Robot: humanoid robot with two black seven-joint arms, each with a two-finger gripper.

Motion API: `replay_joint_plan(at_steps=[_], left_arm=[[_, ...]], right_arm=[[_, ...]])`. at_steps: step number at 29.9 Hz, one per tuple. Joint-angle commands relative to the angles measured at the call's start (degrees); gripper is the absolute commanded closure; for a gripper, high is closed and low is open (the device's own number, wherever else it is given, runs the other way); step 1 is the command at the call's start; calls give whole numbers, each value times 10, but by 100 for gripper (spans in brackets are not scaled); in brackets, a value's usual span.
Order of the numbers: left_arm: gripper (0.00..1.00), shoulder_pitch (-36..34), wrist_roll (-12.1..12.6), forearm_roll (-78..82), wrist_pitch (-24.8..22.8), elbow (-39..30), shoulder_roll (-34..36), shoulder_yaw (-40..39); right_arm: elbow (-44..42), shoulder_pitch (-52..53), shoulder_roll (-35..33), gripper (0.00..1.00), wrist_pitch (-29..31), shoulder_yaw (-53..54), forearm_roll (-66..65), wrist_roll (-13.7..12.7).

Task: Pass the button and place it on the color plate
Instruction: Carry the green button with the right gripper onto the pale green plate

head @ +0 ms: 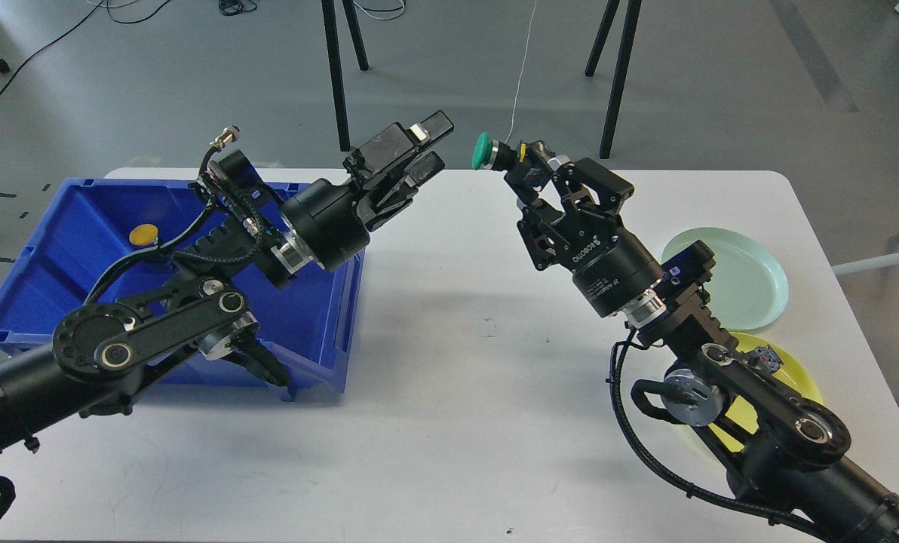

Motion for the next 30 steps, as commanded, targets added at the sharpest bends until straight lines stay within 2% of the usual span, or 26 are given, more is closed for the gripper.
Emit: replay_joint_plan(at_steps=[1, 5, 10, 18, 21, 24, 26, 27, 30], left_arm=[[2, 6, 0, -1, 0, 0, 1, -1], [2, 9, 0, -1, 0, 1, 1, -1], [2, 10, 0, -1, 0, 4, -12, -1], [2, 10, 0, -1, 0, 4, -17, 0], [2, 10, 0, -1, 0, 4, -17, 0], [2, 10, 0, -1, 0, 4, -17, 0], [2, 10, 0, -1, 0, 4, -17, 0], [2, 11, 0, -1, 0, 5, -17, 0], [2, 11, 0, -1, 0, 5, -17, 0]], right_arm=[[-14, -14, -84, 97, -1, 18, -5, 0], [-59, -26, -195, 97, -1, 11, -6, 0], [-159, -23, -254, 97, -4, -36, -25, 0], [-263, 17, -243, 94, -56, -150, -34, 0], [-303, 41, -217, 89, -84, -187, -34, 0], [-326, 50, -201, 81, -89, -193, -31, 0], [-326, 51, -200, 67, -91, -193, -29, 0], [-327, 51, -200, 63, -91, -193, -28, 0], [-326, 51, -200, 59, -92, -189, -27, 0]])
